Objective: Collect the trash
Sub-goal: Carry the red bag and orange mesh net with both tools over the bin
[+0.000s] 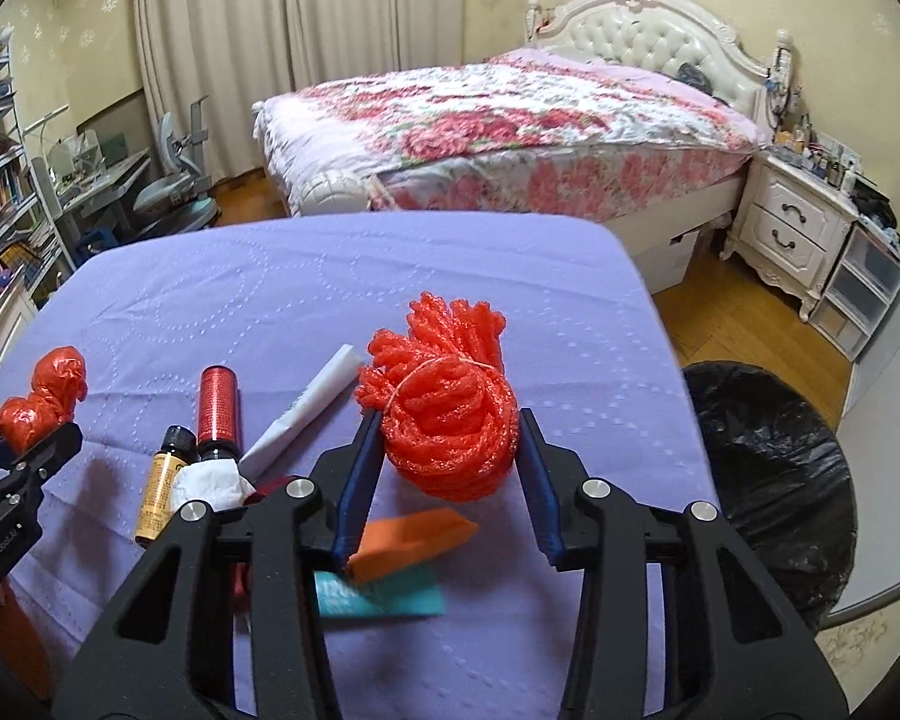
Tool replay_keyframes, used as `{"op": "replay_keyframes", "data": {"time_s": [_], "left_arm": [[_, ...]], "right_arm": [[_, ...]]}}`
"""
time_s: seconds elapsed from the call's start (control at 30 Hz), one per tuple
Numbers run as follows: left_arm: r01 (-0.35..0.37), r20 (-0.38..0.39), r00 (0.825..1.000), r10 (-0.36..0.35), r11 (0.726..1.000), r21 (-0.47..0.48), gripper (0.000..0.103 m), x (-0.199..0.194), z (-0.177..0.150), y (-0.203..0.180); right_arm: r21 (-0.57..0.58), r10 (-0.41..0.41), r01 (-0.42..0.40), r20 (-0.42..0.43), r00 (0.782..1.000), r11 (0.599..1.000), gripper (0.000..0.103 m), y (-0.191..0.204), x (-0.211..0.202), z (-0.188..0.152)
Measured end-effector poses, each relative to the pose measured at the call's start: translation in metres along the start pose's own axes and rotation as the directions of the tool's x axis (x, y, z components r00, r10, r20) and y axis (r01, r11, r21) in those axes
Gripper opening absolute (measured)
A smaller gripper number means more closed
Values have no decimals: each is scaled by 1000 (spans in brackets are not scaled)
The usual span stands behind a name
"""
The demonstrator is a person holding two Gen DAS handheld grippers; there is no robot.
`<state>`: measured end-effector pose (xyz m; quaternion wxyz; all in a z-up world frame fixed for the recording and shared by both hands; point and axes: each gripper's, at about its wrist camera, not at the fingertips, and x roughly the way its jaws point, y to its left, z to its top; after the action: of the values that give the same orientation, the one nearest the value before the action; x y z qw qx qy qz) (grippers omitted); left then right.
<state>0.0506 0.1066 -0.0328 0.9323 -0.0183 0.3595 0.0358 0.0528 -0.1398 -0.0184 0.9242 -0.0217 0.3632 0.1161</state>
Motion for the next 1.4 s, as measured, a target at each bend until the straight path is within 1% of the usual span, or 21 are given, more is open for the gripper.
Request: {"op": "replay_keyframes", "data": {"time_s": [0.07, 0.23, 0.37, 0.53, 0.73, 0.87, 0.97, 1.17, 1.4], "left_arm": [[24, 11, 1000, -24, 1000, 17, 44, -4, 2, -14], [89, 42, 995, -92, 994, 62, 44, -16, 8, -49], [143, 60, 987, -150, 984, 107, 44, -23, 13, -83], [199, 69, 975, -213, 966, 168, 44, -25, 17, -128], [246, 76, 960, -269, 941, 231, 44, -22, 18, -182], [258, 80, 954, -288, 928, 268, 44, -15, 17, -214], [267, 72, 952, -297, 924, 274, 44, -7, 18, -232], [270, 70, 950, -303, 916, 295, 44, 7, 21, -259], [263, 52, 954, -294, 911, 318, 44, 21, 18, -281]], "right_arm": [[18, -15, 15, 22, 1000, 1000, 43, -11, -11, -2], [64, -86, 81, 70, 994, 995, 43, -44, -40, -11], [97, -169, 160, 94, 981, 982, 43, -73, -58, -20], [135, -257, 243, 98, 962, 961, 43, -110, -69, -30], [189, -301, 280, 93, 949, 941, 43, -143, -75, -38], [218, -318, 293, 88, 944, 931, 43, -159, -74, -43], [237, -327, 299, 88, 941, 924, 43, -168, -73, -48], [264, -350, 317, 85, 933, 911, 43, -183, -67, -49], [294, -359, 324, 72, 930, 899, 44, -199, -61, -53]]}}
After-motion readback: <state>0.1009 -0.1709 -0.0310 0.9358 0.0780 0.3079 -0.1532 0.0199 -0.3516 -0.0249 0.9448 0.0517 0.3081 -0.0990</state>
